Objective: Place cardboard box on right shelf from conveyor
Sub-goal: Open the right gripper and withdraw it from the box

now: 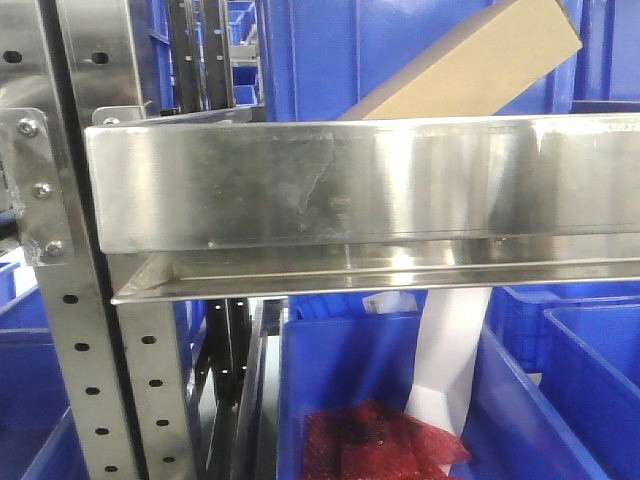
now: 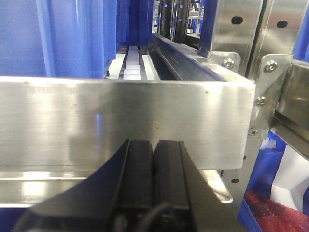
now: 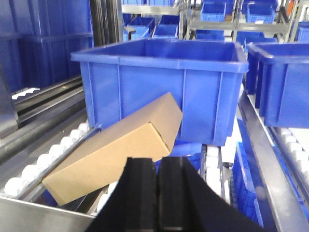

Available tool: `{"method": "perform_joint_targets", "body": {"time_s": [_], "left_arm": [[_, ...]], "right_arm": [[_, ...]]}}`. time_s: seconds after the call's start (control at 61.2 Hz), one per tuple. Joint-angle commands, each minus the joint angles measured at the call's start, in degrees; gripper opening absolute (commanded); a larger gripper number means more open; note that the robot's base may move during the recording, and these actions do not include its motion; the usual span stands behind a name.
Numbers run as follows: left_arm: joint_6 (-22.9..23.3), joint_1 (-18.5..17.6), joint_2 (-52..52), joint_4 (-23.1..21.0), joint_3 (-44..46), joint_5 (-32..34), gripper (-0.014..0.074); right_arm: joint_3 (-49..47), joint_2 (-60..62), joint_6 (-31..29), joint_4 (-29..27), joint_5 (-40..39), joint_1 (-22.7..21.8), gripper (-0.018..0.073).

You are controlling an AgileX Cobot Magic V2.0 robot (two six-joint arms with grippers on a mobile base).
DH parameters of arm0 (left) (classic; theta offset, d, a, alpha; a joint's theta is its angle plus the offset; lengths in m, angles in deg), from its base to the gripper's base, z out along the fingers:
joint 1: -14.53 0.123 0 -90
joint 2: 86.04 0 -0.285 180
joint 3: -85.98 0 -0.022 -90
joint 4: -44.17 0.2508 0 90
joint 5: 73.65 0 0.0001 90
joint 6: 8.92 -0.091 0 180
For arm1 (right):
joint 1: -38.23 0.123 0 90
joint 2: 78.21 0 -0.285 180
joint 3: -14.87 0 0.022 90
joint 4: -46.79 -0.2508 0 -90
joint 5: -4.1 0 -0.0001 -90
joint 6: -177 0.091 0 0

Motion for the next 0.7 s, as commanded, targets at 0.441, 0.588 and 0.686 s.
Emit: {"method": "perform_joint_targets", "body": {"time_s": [0.441,0.588,0.686], "left_arm": [[0.0,-0.1,-0.9,-0.3,-0.5,5.0,-0.0116],[0.0,-0.1,-0.9,-0.3,-0.5,5.0,-0.0116],[0.0,-0.1,-0.9,-0.3,-0.5,5.0,-0.0116]], "right_arm": [[-1.4,-0.2,0.2,1.3,-5.0,-0.4,0.006],[-1.4,0.1,-4.5,-2.7,-4.0,-2.9,0.006],[-0.5,0.9,-14.2,-11.7,-4.1,-8.2,0.006]]}}
